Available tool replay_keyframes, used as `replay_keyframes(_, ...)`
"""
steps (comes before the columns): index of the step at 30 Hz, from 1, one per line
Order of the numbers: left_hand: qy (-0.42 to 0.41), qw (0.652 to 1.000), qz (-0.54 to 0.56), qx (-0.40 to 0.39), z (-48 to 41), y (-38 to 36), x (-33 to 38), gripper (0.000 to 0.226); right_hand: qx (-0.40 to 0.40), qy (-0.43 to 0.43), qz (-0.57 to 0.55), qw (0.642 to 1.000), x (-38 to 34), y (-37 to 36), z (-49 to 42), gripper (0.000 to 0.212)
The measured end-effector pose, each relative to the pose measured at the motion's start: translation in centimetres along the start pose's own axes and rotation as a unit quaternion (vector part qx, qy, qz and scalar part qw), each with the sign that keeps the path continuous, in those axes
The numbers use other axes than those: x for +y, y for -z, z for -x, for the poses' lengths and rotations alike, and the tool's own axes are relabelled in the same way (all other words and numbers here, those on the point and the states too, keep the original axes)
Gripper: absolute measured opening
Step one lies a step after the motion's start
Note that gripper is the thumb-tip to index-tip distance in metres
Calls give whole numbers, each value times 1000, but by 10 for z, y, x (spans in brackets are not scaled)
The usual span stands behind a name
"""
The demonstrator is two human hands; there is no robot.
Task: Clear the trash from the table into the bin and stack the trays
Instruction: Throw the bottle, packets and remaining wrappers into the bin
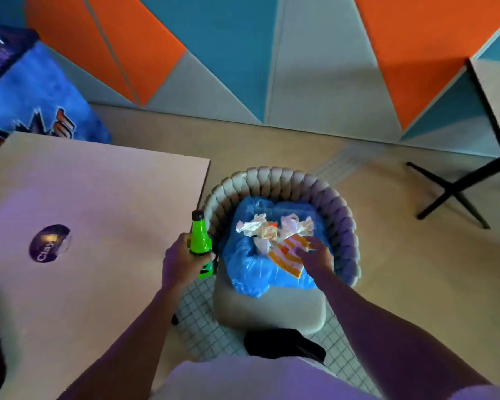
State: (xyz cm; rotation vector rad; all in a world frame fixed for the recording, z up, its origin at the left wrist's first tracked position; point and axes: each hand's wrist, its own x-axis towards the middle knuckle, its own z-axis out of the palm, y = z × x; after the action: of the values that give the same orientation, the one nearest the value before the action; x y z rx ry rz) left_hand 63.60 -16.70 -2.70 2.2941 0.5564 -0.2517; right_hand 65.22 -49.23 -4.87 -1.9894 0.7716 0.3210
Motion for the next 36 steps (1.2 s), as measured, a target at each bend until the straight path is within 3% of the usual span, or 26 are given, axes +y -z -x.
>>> replay_keyframes(6, -27, 998, 5, -62, -45, -59, 53, 57, 27, -23, -9, 999, 10, 30, -55, 42)
replay_keyframes(21, 36, 989, -5, -142, -121, -152, 95, 61, 13, -28, 3, 1000, 21, 18, -131, 47)
replay_keyframes(26, 33, 983, -8, -178, -118, -149, 97, 87, -17, -20, 61, 998, 18, 21, -135, 69)
replay_keyframes(31, 20, 978, -72, -193, -93, -127, 72, 62, -38, -48, 129, 990, 15, 21, -126, 41)
replay_keyframes(36, 18, 974, -105, -202, -62, -103, 52, 55, -73, -19, 112, 991, -4, 4, -108, 41)
